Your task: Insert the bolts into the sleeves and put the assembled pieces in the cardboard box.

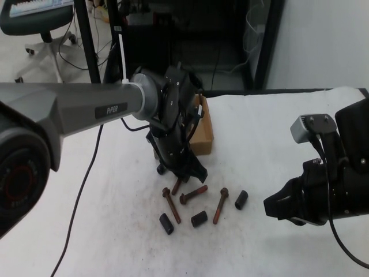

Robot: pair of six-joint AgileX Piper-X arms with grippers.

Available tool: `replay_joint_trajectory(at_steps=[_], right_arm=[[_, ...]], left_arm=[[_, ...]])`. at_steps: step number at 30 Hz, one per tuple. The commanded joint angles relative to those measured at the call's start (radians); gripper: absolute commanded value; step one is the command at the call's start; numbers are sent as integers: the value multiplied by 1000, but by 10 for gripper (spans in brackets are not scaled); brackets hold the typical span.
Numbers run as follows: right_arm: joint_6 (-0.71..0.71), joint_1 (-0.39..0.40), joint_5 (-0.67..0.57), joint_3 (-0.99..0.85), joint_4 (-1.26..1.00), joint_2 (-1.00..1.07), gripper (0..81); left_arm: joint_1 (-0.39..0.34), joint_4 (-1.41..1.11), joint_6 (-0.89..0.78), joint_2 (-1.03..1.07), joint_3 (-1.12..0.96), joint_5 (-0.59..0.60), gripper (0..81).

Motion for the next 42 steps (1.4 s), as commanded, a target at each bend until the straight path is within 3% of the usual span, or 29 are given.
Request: replay_joint_trajectory(at_steps=[1,9,11,13,18,22,27,32,38,42], right_arm=[[-1,-3,-7,-3,0,-10,60],[-1,-3,-7,-3,0,-10,60],[-1,-3,-6,-3,0,-10,60],[-1,-3,-6,-3,0,-10,60],[-1,-3,-6,-3,0,-10,57],[-1,-3,-6,-3,0,-10,3],[-8,-3,-6,-3,-2,-10,8],[-8,-3,-6,-3,-2,-10,8],[-42,-3,-21,-5,-20,-10,8],[-65,-3,-177,-5,-127,-10,8]], left_arm=[[1,-2,0,3,-12,-22,297],[1,43,16,3,-12,-22,272],[1,50,43,3,-12,-22,174],[1,49,73,3,-12,-22,9],[1,56,71,3,-12,-22,4],[1,89,52,-26,-12,-1,4],[1,100,52,-145,19,153,3],[1,51,60,-370,130,251,3],[3,-167,14,-681,367,280,3],[14,-394,-33,-899,558,273,3]])
